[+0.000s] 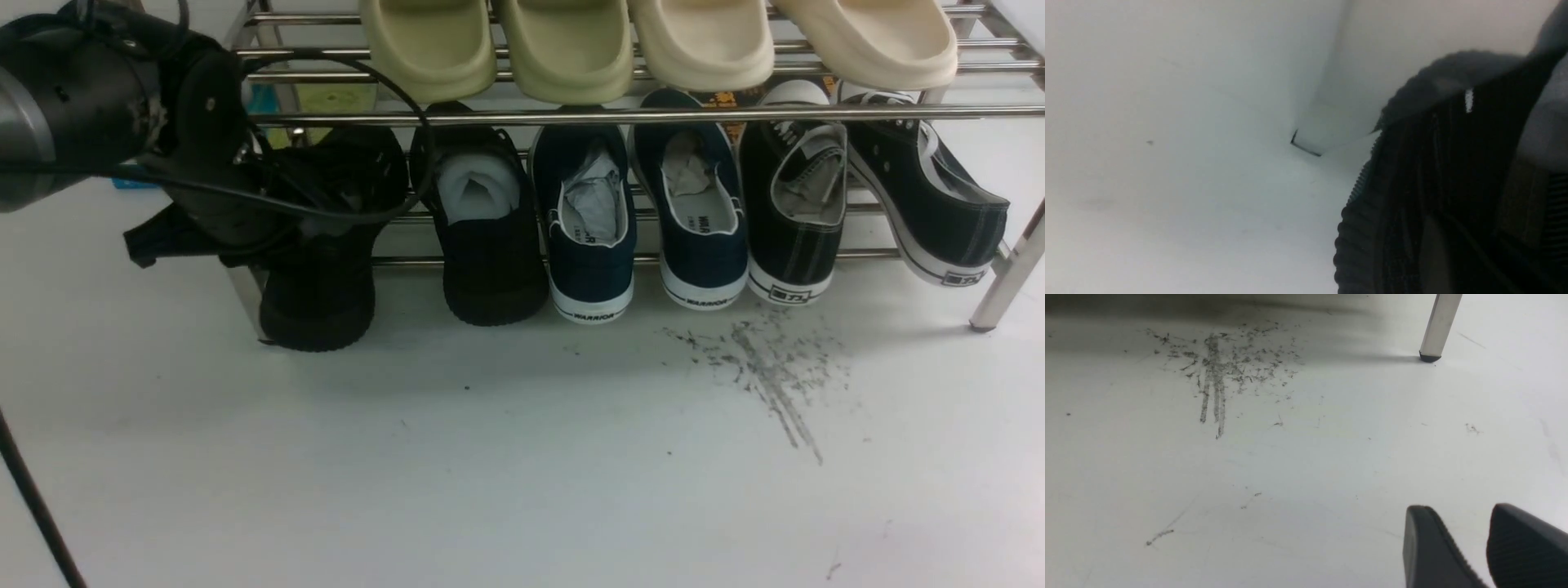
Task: Take the shoes off the shelf with your hand on the white table.
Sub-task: 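Grasp the leftmost shoe on the bottom shelf of the shoe rack with the left gripper, then set the held shoe down on the floor in front of the rack with the left gripper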
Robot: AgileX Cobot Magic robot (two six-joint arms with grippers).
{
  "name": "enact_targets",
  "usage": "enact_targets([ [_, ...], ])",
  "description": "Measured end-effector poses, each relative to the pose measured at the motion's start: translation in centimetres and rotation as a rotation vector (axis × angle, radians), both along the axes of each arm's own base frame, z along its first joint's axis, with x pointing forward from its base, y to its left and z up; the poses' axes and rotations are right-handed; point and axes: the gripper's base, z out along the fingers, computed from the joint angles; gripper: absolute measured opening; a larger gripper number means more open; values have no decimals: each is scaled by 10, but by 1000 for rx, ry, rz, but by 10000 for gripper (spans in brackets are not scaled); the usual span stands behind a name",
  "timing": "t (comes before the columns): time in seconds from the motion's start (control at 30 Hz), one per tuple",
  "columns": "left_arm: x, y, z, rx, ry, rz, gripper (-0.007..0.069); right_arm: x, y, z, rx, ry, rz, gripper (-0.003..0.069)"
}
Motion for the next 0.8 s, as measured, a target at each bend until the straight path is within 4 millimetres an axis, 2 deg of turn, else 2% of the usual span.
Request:
enact_targets([
  [0.03, 0, 1, 0, 2, 5, 1, 13, 0, 0, 0, 0, 0, 0, 240],
  [0.23, -39, 12, 46, -4, -1, 4, 16, 0, 0, 0, 0, 0, 0, 240],
  [0.27, -42, 13, 49, -5, 0, -1, 16, 0, 0, 0, 0, 0, 0, 240],
  [0.3, -59, 16, 62, -14, 11, -14, 16, 0, 0, 0, 0, 0, 0, 240],
  [0.37, -66, 17, 67, -17, 23, -16, 16, 0, 0, 0, 0, 0, 0, 240],
  [0.5, -98, 27, 91, -14, 23, -22, 16, 0, 0, 0, 0, 0, 0, 240],
  [0.67, -130, 35, 107, -12, 23, -14, 16, 0, 0, 0, 0, 0, 0, 240],
  [0.7, -130, 35, 106, -11, 25, -15, 16, 0, 0, 0, 0, 0, 0, 240],
  [0.8, -148, 30, 96, -12, 46, -60, 17, 0, 0, 0, 0, 0, 0, 240],
])
